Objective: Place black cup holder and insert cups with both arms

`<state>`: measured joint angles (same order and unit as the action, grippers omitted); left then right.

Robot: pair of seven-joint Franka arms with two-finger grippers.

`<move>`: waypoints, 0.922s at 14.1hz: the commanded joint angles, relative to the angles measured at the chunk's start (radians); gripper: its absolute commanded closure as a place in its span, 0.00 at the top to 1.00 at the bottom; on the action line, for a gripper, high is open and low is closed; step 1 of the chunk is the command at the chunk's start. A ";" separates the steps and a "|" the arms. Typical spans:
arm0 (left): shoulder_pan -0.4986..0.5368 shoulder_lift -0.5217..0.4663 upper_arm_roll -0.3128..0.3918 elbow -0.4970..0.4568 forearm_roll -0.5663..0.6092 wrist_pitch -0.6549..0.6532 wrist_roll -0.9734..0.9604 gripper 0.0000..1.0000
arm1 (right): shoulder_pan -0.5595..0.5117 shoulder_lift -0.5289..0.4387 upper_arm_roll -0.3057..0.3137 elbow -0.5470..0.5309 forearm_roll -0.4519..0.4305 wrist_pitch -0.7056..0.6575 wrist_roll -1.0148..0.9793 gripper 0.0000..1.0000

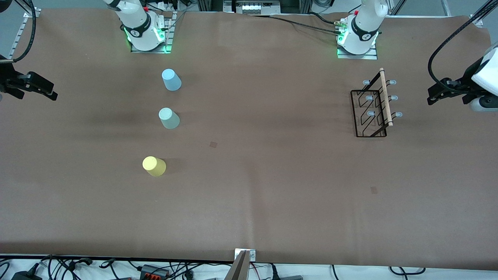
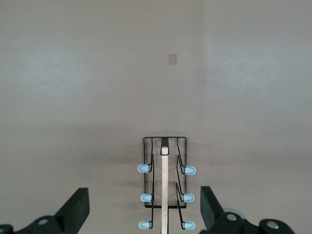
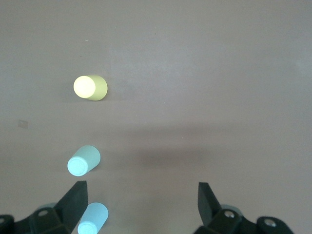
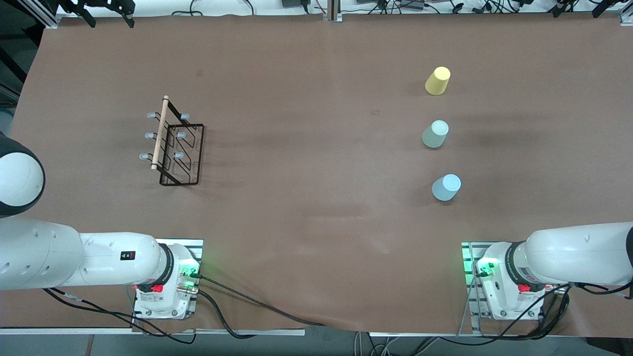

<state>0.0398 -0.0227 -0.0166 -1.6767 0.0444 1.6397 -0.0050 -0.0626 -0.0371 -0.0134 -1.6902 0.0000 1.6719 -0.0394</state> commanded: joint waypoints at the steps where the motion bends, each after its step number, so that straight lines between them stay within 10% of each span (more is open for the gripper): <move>1: -0.003 -0.003 0.003 0.012 0.012 -0.003 0.008 1.00 | -0.003 -0.013 0.004 -0.003 0.015 -0.004 -0.005 1.00; 13: -0.018 0.082 -0.009 0.040 -0.015 0.035 -0.006 1.00 | -0.003 -0.004 0.004 0.000 0.015 -0.001 -0.004 1.00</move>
<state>0.0274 0.0115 -0.0236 -1.6731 0.0403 1.6661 -0.0064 -0.0618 -0.0369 -0.0124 -1.6903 0.0002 1.6719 -0.0394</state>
